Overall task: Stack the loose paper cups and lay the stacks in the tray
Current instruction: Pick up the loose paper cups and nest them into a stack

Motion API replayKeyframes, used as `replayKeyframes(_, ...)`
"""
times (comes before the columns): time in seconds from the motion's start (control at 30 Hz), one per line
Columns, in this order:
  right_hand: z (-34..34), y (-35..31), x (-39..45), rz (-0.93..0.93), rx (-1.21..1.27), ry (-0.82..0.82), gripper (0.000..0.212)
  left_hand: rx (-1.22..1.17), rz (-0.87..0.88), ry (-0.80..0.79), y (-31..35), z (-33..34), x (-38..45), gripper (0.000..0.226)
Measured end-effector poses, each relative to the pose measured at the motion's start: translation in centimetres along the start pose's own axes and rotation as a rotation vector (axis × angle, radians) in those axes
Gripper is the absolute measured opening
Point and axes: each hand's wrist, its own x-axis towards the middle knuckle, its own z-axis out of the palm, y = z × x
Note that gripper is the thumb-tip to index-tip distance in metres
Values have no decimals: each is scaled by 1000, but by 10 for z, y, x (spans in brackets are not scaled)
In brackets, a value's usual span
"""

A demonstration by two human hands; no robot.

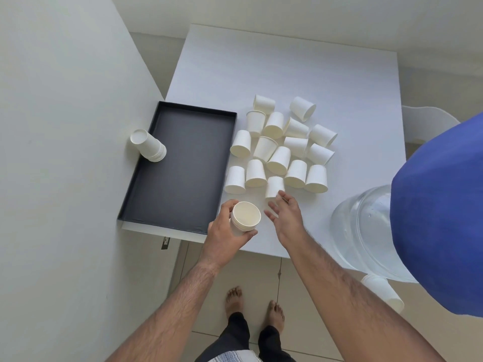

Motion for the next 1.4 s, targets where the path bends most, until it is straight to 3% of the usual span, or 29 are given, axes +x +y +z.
replayKeyframes(0.13,-6,-3,-1,-60,10,88,20,10,-16,8,-1,-1,0,86)
replayKeyframes(0.33,-24,-14,-22,-250,-238,155,7,3,-18,-1,2,-1,1,82)
replayKeyframes(0.5,-26,-33,-47,-413,-364,94,10,4,-7,8,3,0,3,81)
replayKeyframes(0.6,-23,-45,-66,-551,-457,7,25,9,8,16,6,1,4,83)
replayKeyframes(0.7,-21,-51,-83,-685,-711,-90,34,5,11,20,8,0,6,86)
replayKeyframes(0.83,-21,-51,-95,-914,-1062,-198,32,-5,11,37,8,-1,6,86)
replayKeyframes(0.97,-20,-51,-99,-1081,-1182,-227,23,10,34,57,7,-2,6,83)
replayKeyframes(1.17,-19,-44,-99,-1104,-1293,-256,13,70,91,16,6,-2,5,84)
replayKeyframes(1.4,-15,-27,-90,-1030,-1301,-405,10,57,64,26,4,-1,3,78)
